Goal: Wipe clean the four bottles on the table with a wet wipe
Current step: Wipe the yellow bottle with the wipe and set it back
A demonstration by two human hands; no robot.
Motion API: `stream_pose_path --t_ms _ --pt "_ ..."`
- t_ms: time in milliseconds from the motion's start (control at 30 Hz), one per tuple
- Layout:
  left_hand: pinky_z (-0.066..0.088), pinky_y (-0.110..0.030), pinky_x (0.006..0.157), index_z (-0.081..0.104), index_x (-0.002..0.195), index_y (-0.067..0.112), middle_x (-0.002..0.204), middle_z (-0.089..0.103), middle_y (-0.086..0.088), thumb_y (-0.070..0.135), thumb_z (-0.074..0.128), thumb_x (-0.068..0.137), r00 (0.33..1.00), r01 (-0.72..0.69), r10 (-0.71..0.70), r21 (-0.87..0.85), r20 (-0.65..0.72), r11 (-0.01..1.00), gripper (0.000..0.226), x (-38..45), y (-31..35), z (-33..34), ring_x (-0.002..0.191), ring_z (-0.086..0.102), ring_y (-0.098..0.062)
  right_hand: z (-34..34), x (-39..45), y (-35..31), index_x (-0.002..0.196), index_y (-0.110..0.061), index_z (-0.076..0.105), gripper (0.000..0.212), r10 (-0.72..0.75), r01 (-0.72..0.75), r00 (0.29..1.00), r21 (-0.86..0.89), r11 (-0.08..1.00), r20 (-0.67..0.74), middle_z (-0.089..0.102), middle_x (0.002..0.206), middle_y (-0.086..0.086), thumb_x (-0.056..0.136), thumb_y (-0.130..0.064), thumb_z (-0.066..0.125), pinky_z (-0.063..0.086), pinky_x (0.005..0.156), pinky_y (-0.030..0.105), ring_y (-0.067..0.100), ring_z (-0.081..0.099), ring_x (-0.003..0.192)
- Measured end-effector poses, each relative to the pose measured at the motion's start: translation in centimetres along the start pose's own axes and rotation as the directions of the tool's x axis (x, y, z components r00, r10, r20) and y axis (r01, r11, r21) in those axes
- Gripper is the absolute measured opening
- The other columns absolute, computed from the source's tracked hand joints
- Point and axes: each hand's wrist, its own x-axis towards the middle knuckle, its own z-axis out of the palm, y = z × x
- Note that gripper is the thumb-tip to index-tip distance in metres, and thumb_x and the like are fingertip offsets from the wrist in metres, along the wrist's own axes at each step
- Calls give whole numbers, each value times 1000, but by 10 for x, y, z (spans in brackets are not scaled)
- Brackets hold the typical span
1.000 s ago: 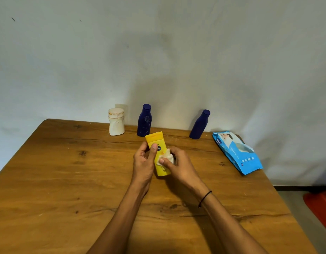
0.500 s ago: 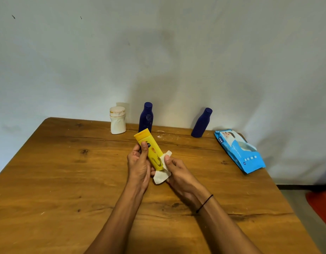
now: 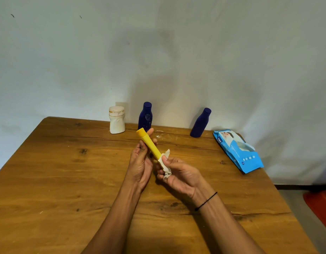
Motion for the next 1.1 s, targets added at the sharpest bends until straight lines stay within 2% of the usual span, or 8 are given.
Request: stream_pose_path --t_ms 133,300,400,533,700,800,967,1100 --pt "46 -41 106 50 154 20 134 68 -7 64 45 96 998 -45 52 255 -22 966 73 -6 1 9 122 60 -17 9 5 1 117 -3 55 38 -161 144 930 -75 987 -331 64 103 16 88 -15 76 48 58 29 20 60 74" --pt "46 -47 111 57 148 32 130 72 2 80 50 85 994 -71 103 448 -47 891 80 -5 -8 11 120 64 -19 3 15 13 132 -19 51 39 -362 50 772 -517 854 -523 61 124 11 104 -45 57 55 77 42 27 63 104" --pt "48 -48 106 68 136 33 119 74 -1 66 46 97 992 -75 112 449 -55 890 56 -3 -10 10 112 66 -20 6 20 20 111 -37 63 40 -431 47 757 -617 786 -492 67 116 15 97 -71 48 60 92 57 35 68 109" --pt "53 -50 97 72 128 26 109 73 -1 58 45 104 985 -66 118 358 -128 931 48 -2 -9 9 105 66 -22 10 22 26 92 -31 72 61 -436 98 823 -667 739 -363 72 98 23 83 -87 50 54 74 53 36 69 87" --pt "57 -39 68 71 130 26 96 69 -4 63 43 103 976 31 35 295 -213 955 53 -2 -4 4 82 70 -19 12 13 25 122 -12 64 32 -336 137 927 -687 714 -165 71 96 10 103 -38 62 54 77 44 27 67 87" --pt "52 -35 59 67 130 24 87 73 -6 65 41 103 984 56 11 372 -175 927 56 -5 -6 6 69 69 -22 10 13 20 117 -5 65 41 -299 105 941 -703 703 -159 73 91 16 103 -44 62 52 73 48 35 67 80" --pt "57 -47 90 71 122 15 107 77 -16 60 45 102 997 71 -52 506 -53 860 56 -8 -11 12 103 73 -33 15 22 3 90 -15 70 69 -485 -14 848 -923 385 -216 74 79 10 94 -79 45 58 69 53 23 72 71" --pt "57 -39 98 69 126 17 115 78 -11 52 40 106 992 105 -128 533 7 840 50 -10 -11 15 114 72 -25 27 27 -13 72 -22 58 57 -605 -26 769 -955 294 -207 56 62 -7 103 -65 37 42 58 31 7 52 56"
